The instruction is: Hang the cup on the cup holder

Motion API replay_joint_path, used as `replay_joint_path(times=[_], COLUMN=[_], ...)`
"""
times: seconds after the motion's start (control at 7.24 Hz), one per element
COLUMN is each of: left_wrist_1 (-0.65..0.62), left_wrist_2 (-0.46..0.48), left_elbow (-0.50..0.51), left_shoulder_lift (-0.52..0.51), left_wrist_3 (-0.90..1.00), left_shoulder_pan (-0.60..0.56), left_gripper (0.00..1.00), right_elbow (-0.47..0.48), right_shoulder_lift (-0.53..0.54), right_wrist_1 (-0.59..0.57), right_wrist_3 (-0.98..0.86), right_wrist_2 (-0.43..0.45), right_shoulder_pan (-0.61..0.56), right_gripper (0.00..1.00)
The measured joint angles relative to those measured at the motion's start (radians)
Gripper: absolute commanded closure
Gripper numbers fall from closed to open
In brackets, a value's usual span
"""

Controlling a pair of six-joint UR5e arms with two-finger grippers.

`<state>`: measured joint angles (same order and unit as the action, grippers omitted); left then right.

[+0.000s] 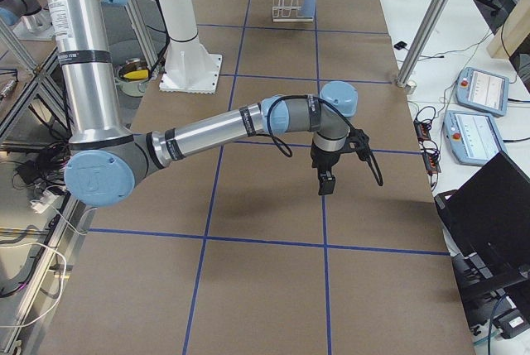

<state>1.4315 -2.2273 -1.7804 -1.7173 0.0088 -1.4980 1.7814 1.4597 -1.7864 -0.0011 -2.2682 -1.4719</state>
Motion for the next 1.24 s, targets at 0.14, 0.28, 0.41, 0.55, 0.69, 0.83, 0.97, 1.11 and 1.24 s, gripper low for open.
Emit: replay_joint_path(times=[0.14,0.28,0.41,0.55,0.69,0.83,0.97,1.11,1.24], left_wrist_1=[0.076,0.145,0.181,0.201,0.215,0.218,0.217,0.218,0.219], left_wrist_2=[0.002,0.002,0.002,0.003,0.002,-0.002,-0.023,-0.06,-0.086], left_elbow=[0.043,0.105,0.159,0.205,0.241,0.252,0.25,0.245,0.238], left_shoulder_lift=[0.049,0.075,0.085,0.087,0.081,0.072,0.066,0.064,0.063], left_wrist_3=[0.027,0.041,0.048,0.05,0.044,0.032,0.015,-0.016,-0.047], left_shoulder_pan=[-0.019,-0.034,-0.041,-0.044,-0.045,-0.045,-0.045,-0.045,-0.045], left_gripper=[0.01,0.01,0.01,0.01,0.01,0.01,0.01,0.01,0.01], right_elbow=[0.003,0.006,0.007,0.007,0.006,0.004,0.001,0.0,0.0], right_shoulder_lift=[0.02,0.03,0.043,0.062,0.077,0.085,0.089,0.091,0.093], right_wrist_1=[0.01,0.013,0.011,0.009,0.008,0.008,0.007,0.007,0.007], right_wrist_3=[-0.004,-0.003,0.003,0.006,0.007,0.008,0.008,0.009,0.009], right_wrist_2=[-0.002,-0.006,-0.009,-0.014,-0.02,-0.025,-0.027,-0.03,-0.034], right_shoulder_pan=[-0.025,-0.049,-0.063,-0.073,-0.08,-0.084,-0.086,-0.086,-0.087], right_gripper=[0.0,0.0,0.0,0.0,0.0,0.0,0.0,0.0,0.0])
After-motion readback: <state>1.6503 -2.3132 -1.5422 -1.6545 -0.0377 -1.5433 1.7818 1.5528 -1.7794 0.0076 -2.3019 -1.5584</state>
